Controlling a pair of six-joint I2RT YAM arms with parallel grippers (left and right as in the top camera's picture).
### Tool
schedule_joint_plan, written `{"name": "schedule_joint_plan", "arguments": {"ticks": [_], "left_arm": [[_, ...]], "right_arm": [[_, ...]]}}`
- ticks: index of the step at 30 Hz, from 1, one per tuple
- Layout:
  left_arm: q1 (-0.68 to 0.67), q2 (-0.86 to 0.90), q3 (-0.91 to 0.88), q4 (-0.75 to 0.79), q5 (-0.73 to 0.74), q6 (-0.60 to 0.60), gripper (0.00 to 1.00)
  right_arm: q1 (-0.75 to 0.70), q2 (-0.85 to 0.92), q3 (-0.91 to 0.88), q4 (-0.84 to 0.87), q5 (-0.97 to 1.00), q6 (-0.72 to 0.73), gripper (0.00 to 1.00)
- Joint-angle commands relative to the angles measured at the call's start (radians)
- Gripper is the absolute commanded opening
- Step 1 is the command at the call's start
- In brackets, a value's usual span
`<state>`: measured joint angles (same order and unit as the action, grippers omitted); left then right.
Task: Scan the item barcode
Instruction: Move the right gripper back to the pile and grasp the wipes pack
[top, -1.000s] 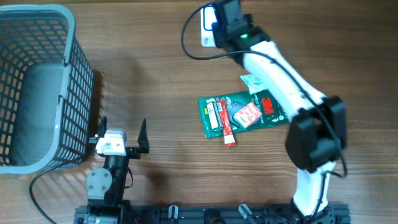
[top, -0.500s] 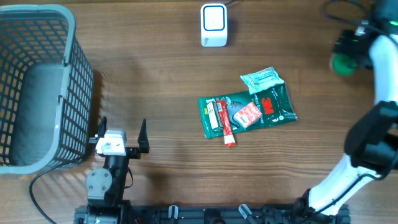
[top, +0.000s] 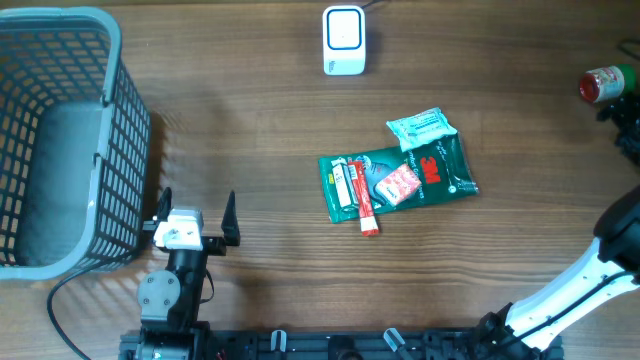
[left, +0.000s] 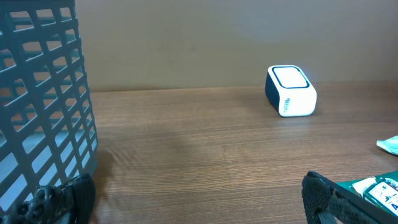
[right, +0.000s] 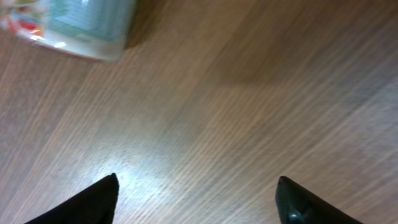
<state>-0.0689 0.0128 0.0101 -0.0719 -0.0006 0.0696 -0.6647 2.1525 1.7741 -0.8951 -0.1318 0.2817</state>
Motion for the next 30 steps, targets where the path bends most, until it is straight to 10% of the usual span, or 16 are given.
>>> {"name": "schedule_joint_plan", "arguments": {"ticks": [1,13,20,30], "left_arm": [[0.004,-0.008,-0.005,-0.003,0.015,-0.006,1.00],[0.004,-0.008,-0.005,-0.003,0.015,-0.006,1.00],[0.003,-0.008,-0.005,-0.003,0.015,-0.006,1.00],[0.003,-0.008,-0.005,-0.003,0.015,-0.006,1.00]], "right_arm": [[0.039,0.003,0.009,-0.013,-0.041,0.009,0.90],[0.420,-0.034,0.043,-0.225,-0.364,0.010,0.95],[0.734,-0.034,0.039,-0.180,-0.204,0.103,0.98],[0.803,-0.033,0.011,-0.220,-0.098,0.191,0.84]]}}
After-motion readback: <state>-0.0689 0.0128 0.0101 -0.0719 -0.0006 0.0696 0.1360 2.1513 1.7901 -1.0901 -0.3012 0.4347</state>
